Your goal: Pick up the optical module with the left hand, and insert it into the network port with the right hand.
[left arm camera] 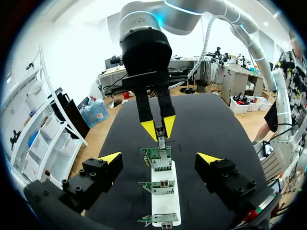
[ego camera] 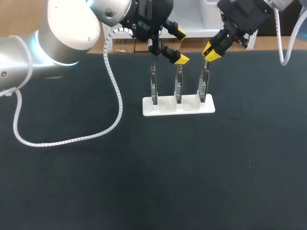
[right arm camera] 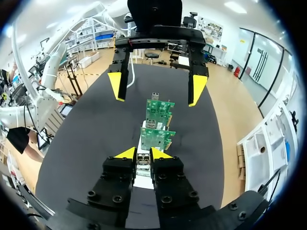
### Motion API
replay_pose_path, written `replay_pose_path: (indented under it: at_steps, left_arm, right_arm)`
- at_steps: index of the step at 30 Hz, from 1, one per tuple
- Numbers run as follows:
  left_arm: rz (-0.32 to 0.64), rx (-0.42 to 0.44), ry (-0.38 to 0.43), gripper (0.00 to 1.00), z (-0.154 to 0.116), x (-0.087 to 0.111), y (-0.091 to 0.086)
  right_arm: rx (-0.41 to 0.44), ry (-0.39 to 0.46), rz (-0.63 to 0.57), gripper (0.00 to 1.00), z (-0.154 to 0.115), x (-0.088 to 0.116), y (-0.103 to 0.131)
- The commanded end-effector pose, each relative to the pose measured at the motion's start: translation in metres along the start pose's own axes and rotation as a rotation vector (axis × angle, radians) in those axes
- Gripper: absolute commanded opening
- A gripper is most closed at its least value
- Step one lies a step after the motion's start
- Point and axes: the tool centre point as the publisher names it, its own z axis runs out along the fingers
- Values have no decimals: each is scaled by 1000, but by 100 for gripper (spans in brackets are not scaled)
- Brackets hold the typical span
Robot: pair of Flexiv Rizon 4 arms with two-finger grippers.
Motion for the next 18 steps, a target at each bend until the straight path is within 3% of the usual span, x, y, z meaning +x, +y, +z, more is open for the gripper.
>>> replay_pose_path:
  at_steps: [1, 18]
  left_arm:
    - [-3, 4, 9, 100, 0, -2, 2]
    - [-3, 4, 9, 100, 0, -2, 2]
  right_arm:
    - [-8, -2, 5, 0, 1, 1, -3]
    - [9, -18, 11, 0, 3, 2, 5]
